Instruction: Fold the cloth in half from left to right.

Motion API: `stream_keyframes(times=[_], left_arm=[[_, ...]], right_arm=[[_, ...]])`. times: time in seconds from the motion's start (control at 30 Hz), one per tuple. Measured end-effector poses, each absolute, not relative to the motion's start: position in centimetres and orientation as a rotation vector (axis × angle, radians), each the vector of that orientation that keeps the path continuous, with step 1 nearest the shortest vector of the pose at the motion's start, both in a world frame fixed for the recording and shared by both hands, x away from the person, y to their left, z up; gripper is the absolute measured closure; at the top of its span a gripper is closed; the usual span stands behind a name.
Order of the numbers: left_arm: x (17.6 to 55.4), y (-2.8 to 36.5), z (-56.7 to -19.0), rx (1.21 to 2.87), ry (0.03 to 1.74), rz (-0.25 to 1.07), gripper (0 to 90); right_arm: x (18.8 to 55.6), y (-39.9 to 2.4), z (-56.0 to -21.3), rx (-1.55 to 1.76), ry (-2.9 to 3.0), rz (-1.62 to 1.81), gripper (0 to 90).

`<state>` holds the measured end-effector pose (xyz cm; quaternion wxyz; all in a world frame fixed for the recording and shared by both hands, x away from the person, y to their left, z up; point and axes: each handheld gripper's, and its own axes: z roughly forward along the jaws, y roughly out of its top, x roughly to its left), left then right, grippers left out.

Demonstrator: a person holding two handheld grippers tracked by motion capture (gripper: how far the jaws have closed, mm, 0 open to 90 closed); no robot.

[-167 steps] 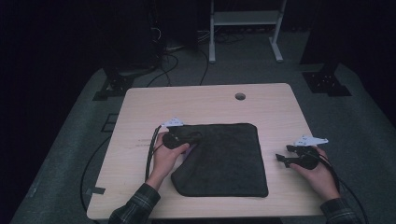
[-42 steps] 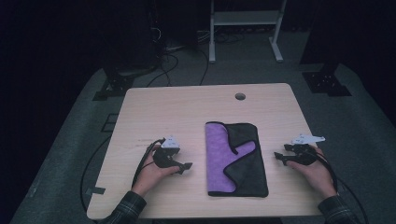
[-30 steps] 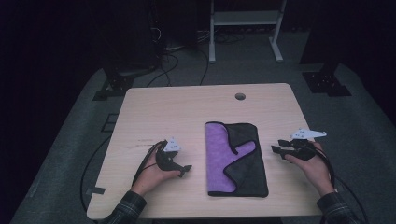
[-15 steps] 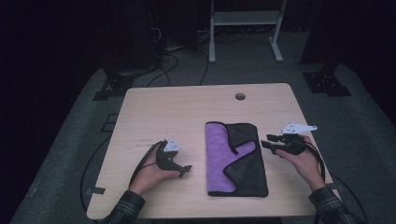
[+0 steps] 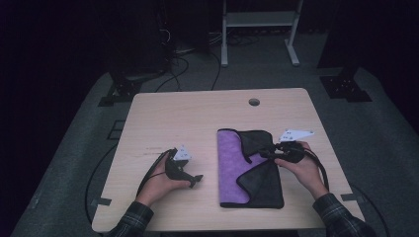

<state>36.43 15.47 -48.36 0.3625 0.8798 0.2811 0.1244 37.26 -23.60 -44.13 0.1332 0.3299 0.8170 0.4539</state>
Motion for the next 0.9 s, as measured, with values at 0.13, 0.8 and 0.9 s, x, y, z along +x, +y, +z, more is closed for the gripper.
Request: stream_keyframes(times=[0.13, 0.8, 0.9], left_arm=[[36.4, 15.5, -48.4, 2.265, 0.725, 0.322, 0.0], [36.4, 15.5, -48.4, 2.266, 0.725, 0.325, 0.0], [36.4, 15.5, -48.4, 2.265, 0.728, 0.322, 0.0]], right_arm=[[37.4, -22.3, -44.6, 0.93, 2.407, 1.317, 59.0], [38.2, -19.8, -46.3, 0.934, 2.496, 1.233, 87.2], [38.4, -20.2, -45.8, 0.94, 2.468, 1.229, 87.7]])
